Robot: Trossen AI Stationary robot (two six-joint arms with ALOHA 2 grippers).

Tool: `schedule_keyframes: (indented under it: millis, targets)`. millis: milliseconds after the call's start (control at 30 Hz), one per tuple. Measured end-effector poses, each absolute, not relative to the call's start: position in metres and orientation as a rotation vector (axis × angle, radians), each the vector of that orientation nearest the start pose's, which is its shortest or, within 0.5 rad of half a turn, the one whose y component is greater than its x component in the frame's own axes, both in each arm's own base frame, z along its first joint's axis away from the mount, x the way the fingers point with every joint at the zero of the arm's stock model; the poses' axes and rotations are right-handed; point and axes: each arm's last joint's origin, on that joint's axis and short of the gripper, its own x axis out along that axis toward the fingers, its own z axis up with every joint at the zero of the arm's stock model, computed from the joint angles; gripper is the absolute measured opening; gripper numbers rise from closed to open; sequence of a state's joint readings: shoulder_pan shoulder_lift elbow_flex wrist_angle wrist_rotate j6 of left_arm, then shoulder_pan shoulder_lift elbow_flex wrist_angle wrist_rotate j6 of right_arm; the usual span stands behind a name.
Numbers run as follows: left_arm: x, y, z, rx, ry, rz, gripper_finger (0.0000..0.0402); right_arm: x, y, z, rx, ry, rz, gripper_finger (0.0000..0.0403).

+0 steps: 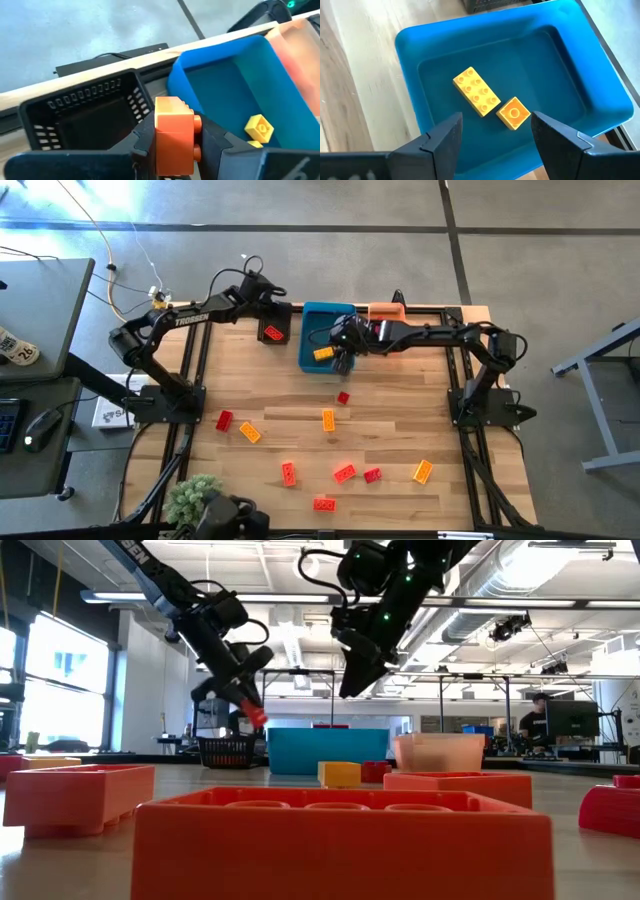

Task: Sort & place blocks by color
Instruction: Put the orange game piece into the black bin

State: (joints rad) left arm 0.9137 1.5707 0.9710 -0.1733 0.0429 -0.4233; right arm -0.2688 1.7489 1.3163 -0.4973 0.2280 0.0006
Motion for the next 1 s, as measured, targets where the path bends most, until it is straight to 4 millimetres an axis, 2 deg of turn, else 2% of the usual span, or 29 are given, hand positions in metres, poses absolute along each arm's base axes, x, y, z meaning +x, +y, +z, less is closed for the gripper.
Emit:
schedule_keyframes:
  millis: [567, 1000]
  targets:
    - [0.194, 0.2555, 0.2065, -0.686, 0.621, 1.064, 0.008, 0.3564, -0.1057, 0.2383, 0.02, 0.938, -0.463, 0.0225]
    - [0.1949, 0.2544, 0.2062, -0.689, 0.625, 1.058, 0.0144, 0.3566, -0.1047, 0.2381, 0.033, 0.938, -0.443, 0.0225]
